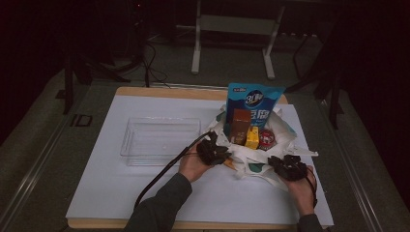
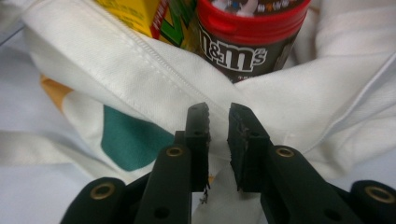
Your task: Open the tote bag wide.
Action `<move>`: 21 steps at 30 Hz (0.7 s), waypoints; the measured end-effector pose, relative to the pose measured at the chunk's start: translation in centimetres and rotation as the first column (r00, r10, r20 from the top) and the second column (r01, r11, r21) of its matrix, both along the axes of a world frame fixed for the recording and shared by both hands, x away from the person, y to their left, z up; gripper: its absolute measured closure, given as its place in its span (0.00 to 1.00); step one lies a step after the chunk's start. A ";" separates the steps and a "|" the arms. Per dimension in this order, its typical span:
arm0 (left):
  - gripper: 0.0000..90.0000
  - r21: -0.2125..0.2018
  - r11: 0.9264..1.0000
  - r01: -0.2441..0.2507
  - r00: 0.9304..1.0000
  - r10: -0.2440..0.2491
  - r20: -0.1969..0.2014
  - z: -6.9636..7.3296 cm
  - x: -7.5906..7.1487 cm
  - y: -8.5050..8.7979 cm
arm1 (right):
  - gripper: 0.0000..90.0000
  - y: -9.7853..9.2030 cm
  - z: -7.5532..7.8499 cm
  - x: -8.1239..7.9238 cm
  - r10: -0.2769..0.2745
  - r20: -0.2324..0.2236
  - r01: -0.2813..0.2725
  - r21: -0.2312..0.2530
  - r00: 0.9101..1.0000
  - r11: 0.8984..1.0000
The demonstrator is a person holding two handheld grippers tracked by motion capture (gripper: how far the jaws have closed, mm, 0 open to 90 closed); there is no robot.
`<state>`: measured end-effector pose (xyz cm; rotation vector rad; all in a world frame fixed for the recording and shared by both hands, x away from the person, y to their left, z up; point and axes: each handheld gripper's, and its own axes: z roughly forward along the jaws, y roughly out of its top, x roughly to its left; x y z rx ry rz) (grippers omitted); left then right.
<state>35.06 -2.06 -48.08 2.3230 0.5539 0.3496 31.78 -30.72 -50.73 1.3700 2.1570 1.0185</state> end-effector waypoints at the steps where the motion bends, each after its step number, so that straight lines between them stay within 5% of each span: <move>1: 0.84 0.018 1.000 0.001 1.000 -0.001 0.004 -0.3 0.0 -0.2 | 0.88 0.1 -0.3 0.1 -0.004 -0.005 0.004 0.000 1.000 1.000; 8: 0.84 0.088 0.996 -0.015 1.000 0.014 0.003 -2.3 0.1 -1.1 | 0.83 0.6 -1.9 0.1 -0.017 0.004 0.017 0.004 1.000 1.000; 13: 0.83 0.051 0.998 -0.031 0.999 0.032 -0.012 -2.3 -0.1 -0.9 | 0.83 0.9 -2.9 -0.6 -0.049 0.069 0.048 0.013 0.996 0.999; 21: 0.76 -0.032 0.999 -0.007 1.000 0.006 -0.030 -0.8 -0.5 0.3 | 0.82 1.3 -2.9 -0.6 -0.049 0.083 0.050 -0.012 0.995 0.999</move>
